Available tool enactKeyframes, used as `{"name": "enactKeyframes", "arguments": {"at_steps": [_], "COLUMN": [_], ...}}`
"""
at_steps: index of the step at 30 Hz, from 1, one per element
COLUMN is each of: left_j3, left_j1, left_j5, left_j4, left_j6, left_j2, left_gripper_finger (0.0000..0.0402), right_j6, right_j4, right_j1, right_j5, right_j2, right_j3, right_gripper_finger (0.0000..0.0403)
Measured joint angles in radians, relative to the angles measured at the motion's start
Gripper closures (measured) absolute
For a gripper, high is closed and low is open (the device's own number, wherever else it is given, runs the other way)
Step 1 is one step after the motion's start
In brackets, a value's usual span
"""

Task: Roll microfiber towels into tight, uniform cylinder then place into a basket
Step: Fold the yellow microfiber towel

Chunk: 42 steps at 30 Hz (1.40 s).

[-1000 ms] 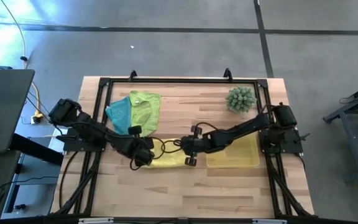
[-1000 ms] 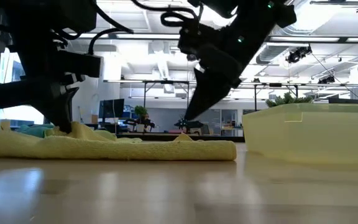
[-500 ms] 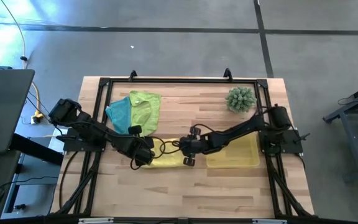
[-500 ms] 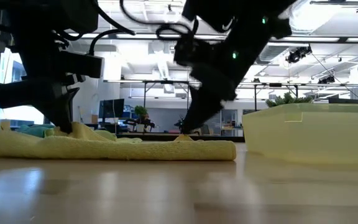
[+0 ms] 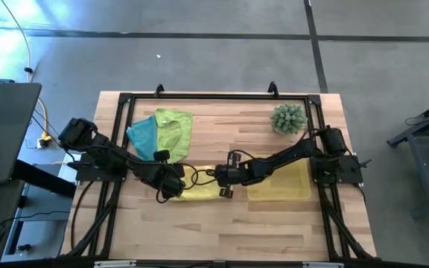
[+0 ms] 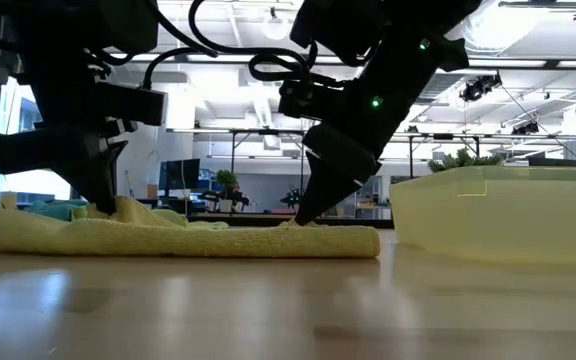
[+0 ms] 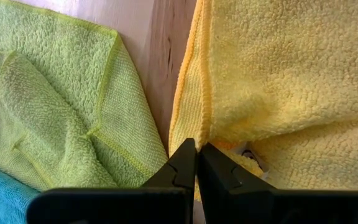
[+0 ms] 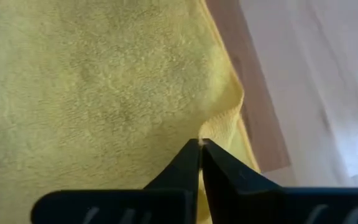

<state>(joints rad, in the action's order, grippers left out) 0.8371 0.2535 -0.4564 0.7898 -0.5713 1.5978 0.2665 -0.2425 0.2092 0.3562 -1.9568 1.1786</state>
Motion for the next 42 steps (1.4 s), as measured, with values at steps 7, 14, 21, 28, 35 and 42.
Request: {"name": "enactKeyframes", "arguments": {"at_steps": [7, 14, 21, 28, 35, 42], "left_j3": [0.000, 0.068, 0.169, 0.212, 0.209, 0.209], "left_j1": [0.002, 0.002, 0.032, 0.096, 0.063, 0.030], "left_j5": [0.003, 0.003, 0.141, 0.140, 0.068, 0.236], "left_j4": [0.003, 0.086, 0.140, 0.139, 0.200, 0.210], "left_j6": [0.000, 0.000, 0.069, 0.126, 0.129, 0.130], "left_j2": [-0.006, -0.016, -0.016, -0.016, -0.013, -0.013], "left_gripper_finger": [0.0401, 0.0401, 0.0401, 0.0401, 0.0401, 0.0401], "right_j6": [0.030, 0.068, 0.184, 0.179, 0.143, 0.117], "right_j4": [-0.008, -0.029, -0.052, -0.111, -0.150, -0.169], "right_j1": [0.008, 0.034, 0.088, 0.119, 0.047, 0.003], "right_j5": [-0.058, -0.070, -0.202, -0.116, -0.113, -0.113], "right_j2": [0.020, 0.122, 0.181, 0.210, 0.145, 0.123], "right_j3": [0.000, 0.000, 0.001, 0.001, 0.001, 0.001], "right_gripper_finger": [0.0399, 0.0401, 0.0402, 0.0402, 0.0403, 0.0403]}}
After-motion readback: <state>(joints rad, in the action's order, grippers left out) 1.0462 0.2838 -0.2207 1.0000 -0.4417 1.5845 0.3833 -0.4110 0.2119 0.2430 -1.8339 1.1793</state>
